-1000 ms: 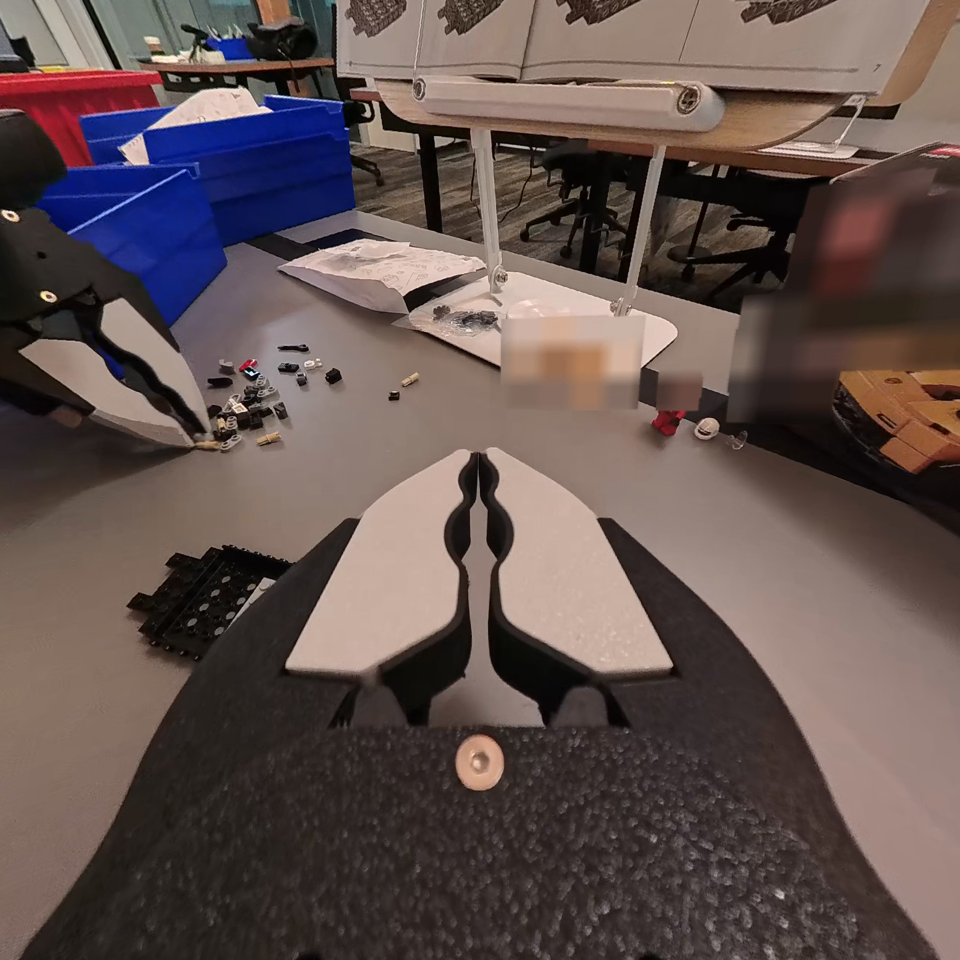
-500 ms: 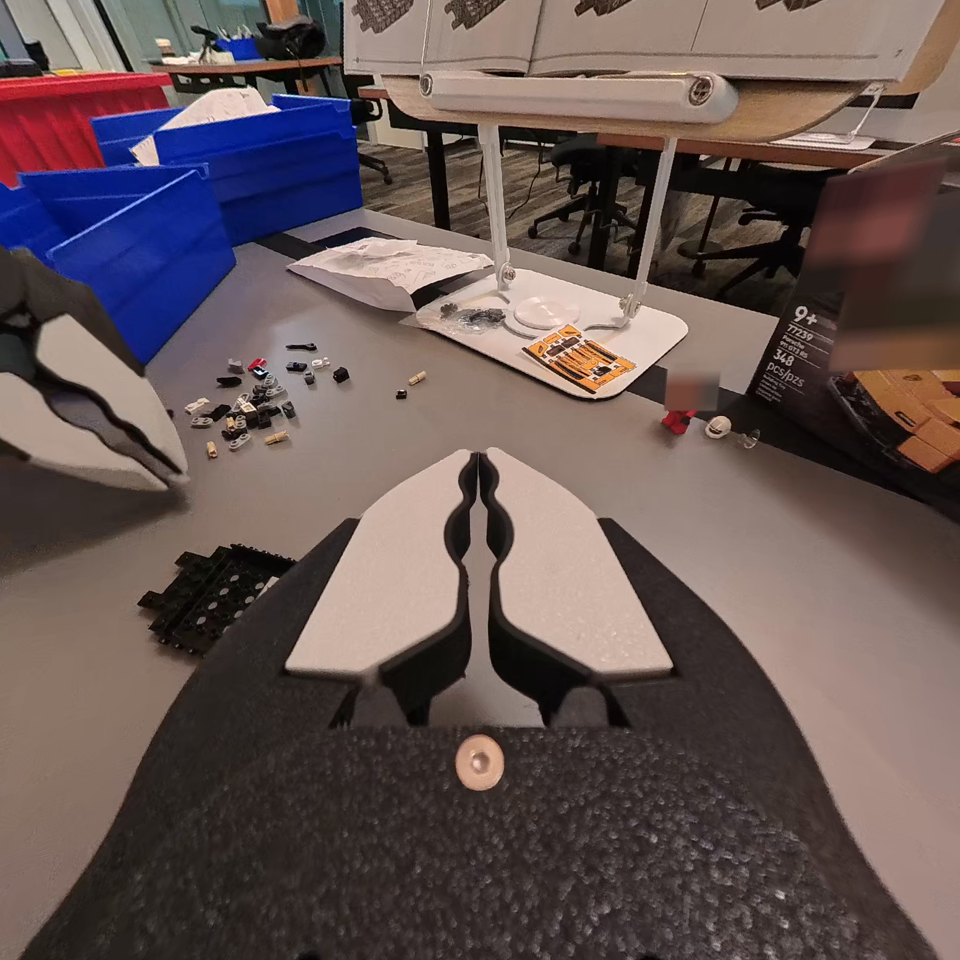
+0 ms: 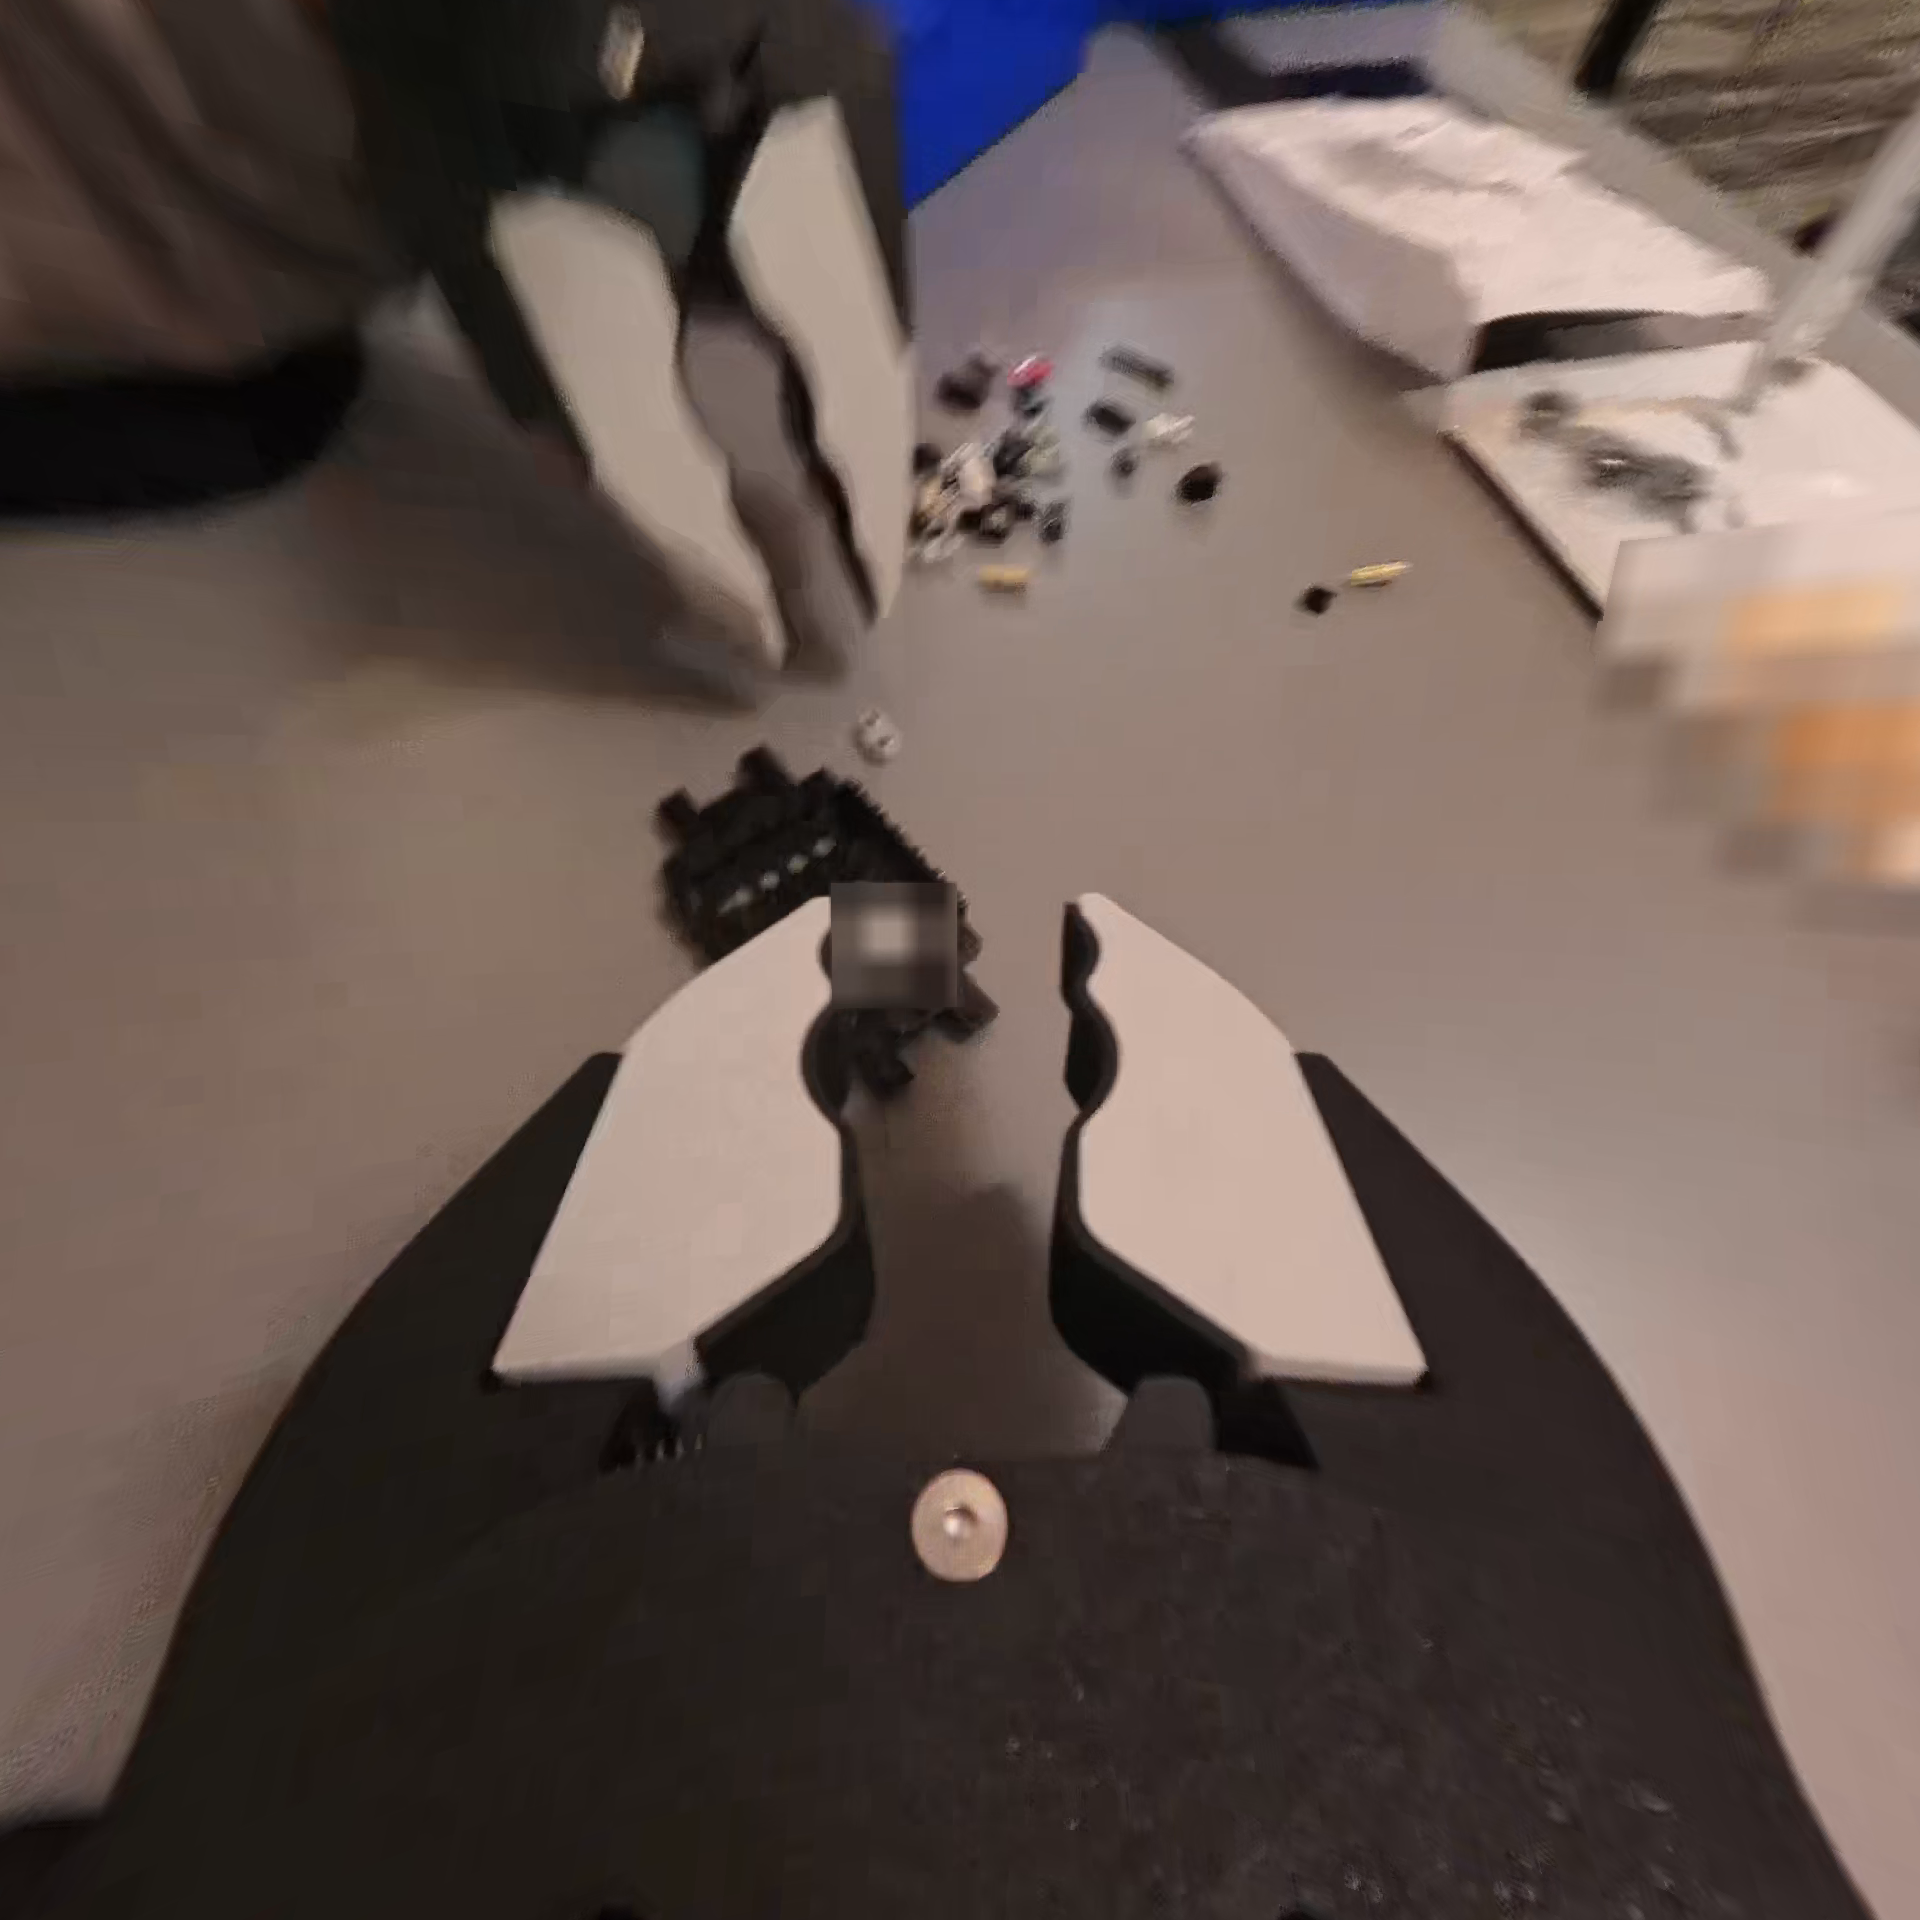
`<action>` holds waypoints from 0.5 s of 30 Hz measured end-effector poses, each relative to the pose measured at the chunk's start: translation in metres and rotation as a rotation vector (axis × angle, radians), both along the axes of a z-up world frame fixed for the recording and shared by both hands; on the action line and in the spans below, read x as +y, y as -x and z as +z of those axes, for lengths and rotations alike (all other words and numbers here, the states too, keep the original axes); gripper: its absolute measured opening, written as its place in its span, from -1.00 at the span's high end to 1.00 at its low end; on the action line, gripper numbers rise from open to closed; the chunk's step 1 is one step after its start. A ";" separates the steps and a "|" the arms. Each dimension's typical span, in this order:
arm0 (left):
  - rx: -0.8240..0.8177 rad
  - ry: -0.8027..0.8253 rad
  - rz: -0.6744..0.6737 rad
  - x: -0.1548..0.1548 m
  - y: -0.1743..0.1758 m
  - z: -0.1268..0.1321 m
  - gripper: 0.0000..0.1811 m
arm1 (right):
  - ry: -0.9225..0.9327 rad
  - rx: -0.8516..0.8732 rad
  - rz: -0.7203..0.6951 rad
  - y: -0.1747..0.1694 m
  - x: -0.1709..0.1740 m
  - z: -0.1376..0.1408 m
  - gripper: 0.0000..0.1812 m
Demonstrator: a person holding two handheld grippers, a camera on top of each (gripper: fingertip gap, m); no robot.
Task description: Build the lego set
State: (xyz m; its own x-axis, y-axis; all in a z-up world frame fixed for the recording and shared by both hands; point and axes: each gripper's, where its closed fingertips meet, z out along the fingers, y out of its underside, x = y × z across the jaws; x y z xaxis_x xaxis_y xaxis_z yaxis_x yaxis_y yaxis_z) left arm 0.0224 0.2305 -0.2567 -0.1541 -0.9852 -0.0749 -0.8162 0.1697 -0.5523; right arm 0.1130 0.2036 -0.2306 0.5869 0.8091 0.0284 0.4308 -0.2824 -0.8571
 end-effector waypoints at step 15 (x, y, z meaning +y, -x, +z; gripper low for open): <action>0.099 0.033 0.241 0.050 0.078 -0.010 0.68 | 0.132 -0.386 0.388 0.036 -0.016 -0.044 0.36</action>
